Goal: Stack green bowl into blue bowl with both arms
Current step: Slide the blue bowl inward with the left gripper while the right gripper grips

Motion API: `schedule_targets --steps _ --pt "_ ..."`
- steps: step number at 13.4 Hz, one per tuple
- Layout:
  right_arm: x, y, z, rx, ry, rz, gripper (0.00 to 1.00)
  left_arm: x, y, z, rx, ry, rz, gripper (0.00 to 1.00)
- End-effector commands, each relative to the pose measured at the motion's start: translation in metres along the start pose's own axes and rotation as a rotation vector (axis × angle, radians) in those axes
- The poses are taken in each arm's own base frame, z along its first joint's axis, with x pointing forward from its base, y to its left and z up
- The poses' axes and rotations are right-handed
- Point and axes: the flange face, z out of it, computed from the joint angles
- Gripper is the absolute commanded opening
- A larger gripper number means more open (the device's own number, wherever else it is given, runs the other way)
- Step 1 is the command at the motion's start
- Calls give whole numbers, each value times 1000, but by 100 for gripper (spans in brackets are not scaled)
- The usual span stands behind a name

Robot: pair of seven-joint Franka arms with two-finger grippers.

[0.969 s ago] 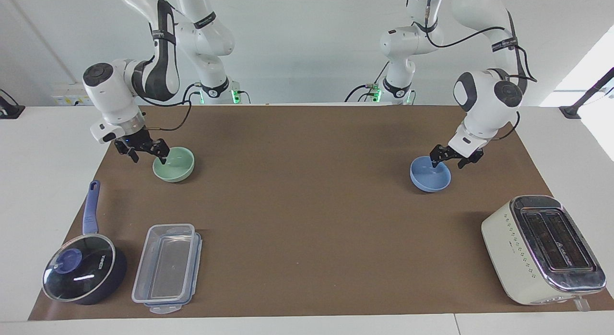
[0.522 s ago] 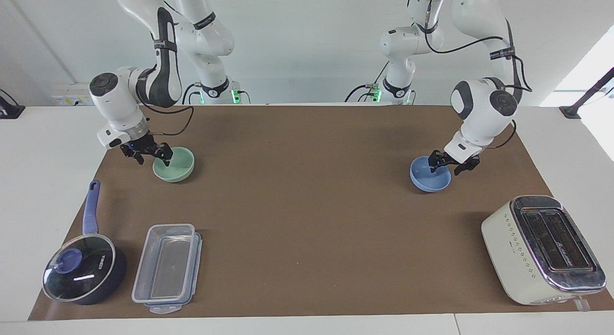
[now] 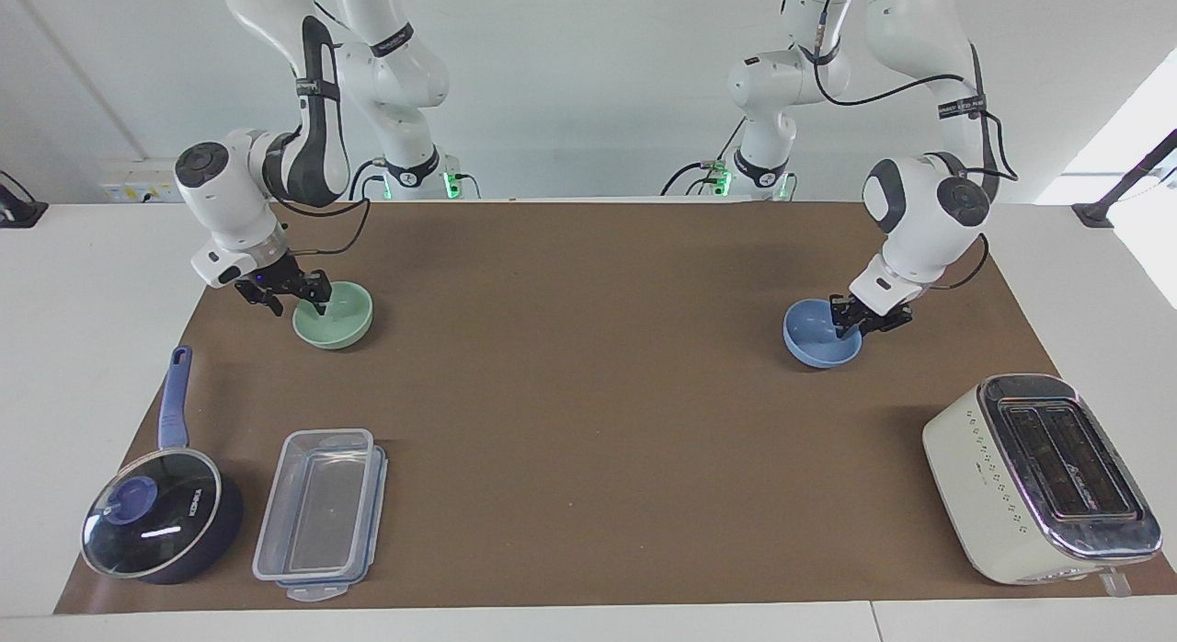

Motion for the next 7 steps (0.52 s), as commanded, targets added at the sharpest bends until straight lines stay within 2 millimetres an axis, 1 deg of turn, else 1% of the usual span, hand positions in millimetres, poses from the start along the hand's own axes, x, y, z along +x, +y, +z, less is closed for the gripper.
schedule_targets --steps 1,2,3,4,5,6,7 --pt "-2 5 -6 8 29 9 0 20 -2 -11 -21 -32 -36 0" --pt "-1 4 -7 20 33 23 0 32 7 -24 -27 -52 -71 0" --pt "3 2 -10 24 36 20 0 48 30 -44 -56 -61 -106 0" --pt "7 1 -19 23 43 16 0 63 60 -61 -109 -73 -168 0" --pt "12 1 -28 25 39 12 0 73 97 -71 -130 -86 -255 0" --pt "18 1 -39 29 31 7 0 78 140 -70 -126 -89 -311 0" --pt "24 0 -53 31 25 0 0 76 190 -67 -120 -87 -319 0"
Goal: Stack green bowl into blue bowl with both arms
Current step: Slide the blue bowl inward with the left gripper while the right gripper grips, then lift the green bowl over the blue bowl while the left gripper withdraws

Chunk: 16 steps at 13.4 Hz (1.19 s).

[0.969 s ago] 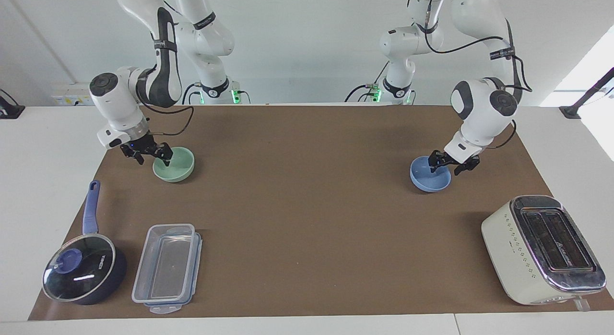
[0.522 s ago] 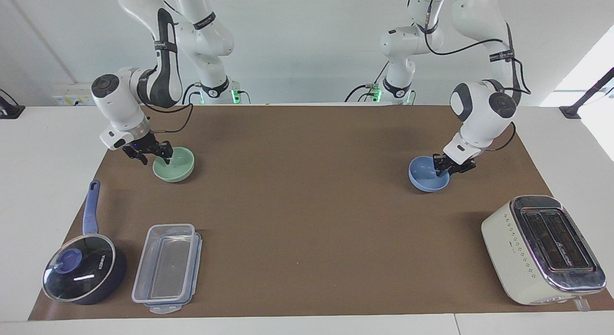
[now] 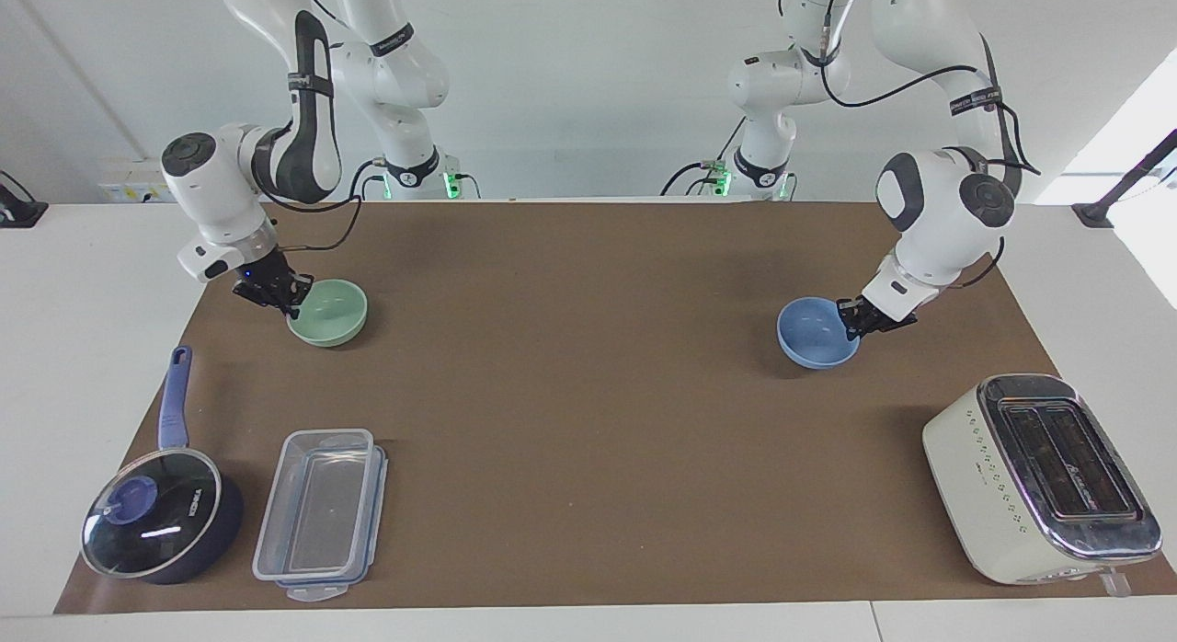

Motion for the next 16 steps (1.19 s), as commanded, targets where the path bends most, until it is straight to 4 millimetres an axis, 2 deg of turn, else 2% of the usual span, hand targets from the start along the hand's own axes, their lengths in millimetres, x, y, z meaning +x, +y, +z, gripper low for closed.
schedule_targets --steps 1,4,5,7,8,9,13,14,15,16 --pt "19 -3 -43 18 -11 -25 0 -26 113 24 -6 -13 -69 0" --pt "41 -30 -89 12 -2 -27 0 -81 201 68 -34 9 -71 0" --pt "46 -41 -103 10 -3 -21 0 -92 215 79 -42 23 -74 0" --pt "52 -64 -115 8 -19 10 0 -103 228 101 -31 11 -47 0" --pt "52 -68 -115 8 -24 27 0 -103 231 104 -40 25 -45 0" --pt "53 -81 -116 8 -24 8 0 -106 234 106 -40 25 -37 0" --pt "48 -147 -116 11 -62 20 0 -110 231 117 -39 33 -24 0" --pt "47 -157 -117 12 -68 4 0 -115 236 120 -44 41 -12 0" --pt "46 -177 -116 13 -70 -36 0 -118 240 125 -41 38 -6 0" --pt "43 -195 -115 16 -72 -55 0 -118 239 128 -37 35 5 42"
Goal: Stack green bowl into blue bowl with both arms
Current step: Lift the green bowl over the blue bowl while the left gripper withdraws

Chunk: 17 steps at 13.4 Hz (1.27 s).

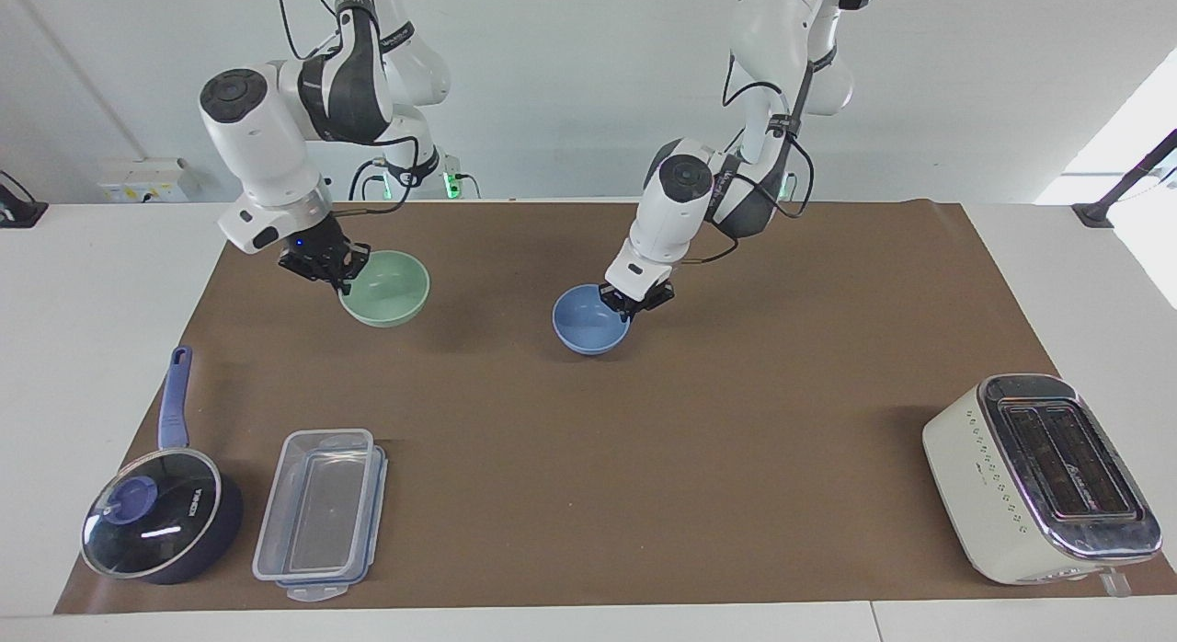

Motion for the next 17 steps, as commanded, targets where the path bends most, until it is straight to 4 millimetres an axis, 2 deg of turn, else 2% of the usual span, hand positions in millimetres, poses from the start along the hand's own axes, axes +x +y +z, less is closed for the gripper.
schedule_targets --steps 1,2,4,7,8,10,11,13,14,15,17 --pt "-10 -45 -5 53 3 4 0 -1 -1 5 -11 -1 31 99" --pt "-11 -57 -4 73 8 16 0 -1 -3 -3 -8 -6 31 100" --pt "-12 -75 -2 76 30 2 0 4 -15 -38 0 -27 15 100" --pt "-11 -107 6 83 65 -42 0 36 -77 -118 -3 -35 -15 100" --pt "-7 -119 13 88 78 -49 0 52 -105 -142 -5 -38 -24 100" --pt "0 -156 25 135 120 -76 0 81 -165 -174 -3 -37 -4 100" --pt "3 -170 34 167 122 -77 0 92 -205 -192 -9 -28 -4 100" --pt "9 -192 54 186 137 -97 0 94 -271 -219 10 -29 62 100" --pt "13 -202 60 192 129 -103 0 92 -293 -234 33 -32 87 100" --pt "10 -219 66 196 128 -121 0 90 -303 -251 67 -42 99 100" --pt "10 -227 74 199 130 -120 0 90 -305 -287 147 -65 115 100"
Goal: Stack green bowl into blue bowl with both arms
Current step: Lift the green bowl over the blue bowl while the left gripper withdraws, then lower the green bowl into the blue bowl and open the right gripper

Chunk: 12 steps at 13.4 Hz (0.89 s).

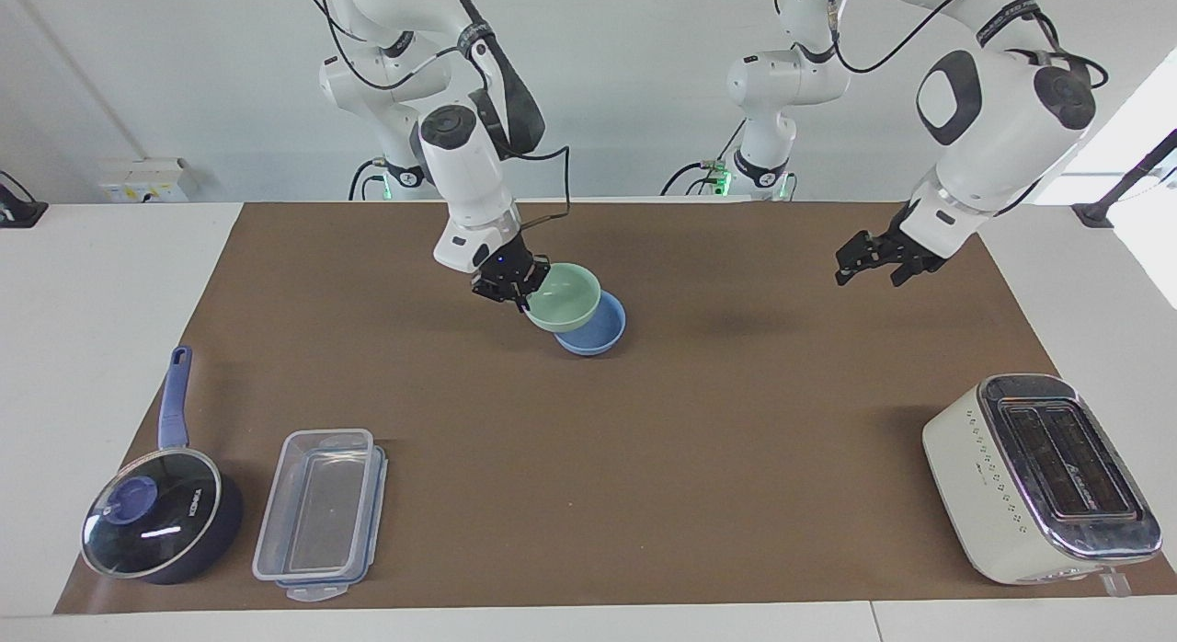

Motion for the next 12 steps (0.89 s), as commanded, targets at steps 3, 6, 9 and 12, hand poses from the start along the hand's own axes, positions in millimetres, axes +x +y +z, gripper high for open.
schedule_targets --steps 3,6,9,12 --pt "-2 -32 17 18 5 35 0 -9 9 -59 75 -65 29 100" --pt "-3 -35 24 14 19 32 0 -8 10 -58 76 -57 37 100" --pt "-1 -29 24 -15 26 7 0 -3 9 -59 76 -17 46 100" --pt "-4 -28 27 -24 25 -2 0 -2 9 -60 76 -11 45 100"
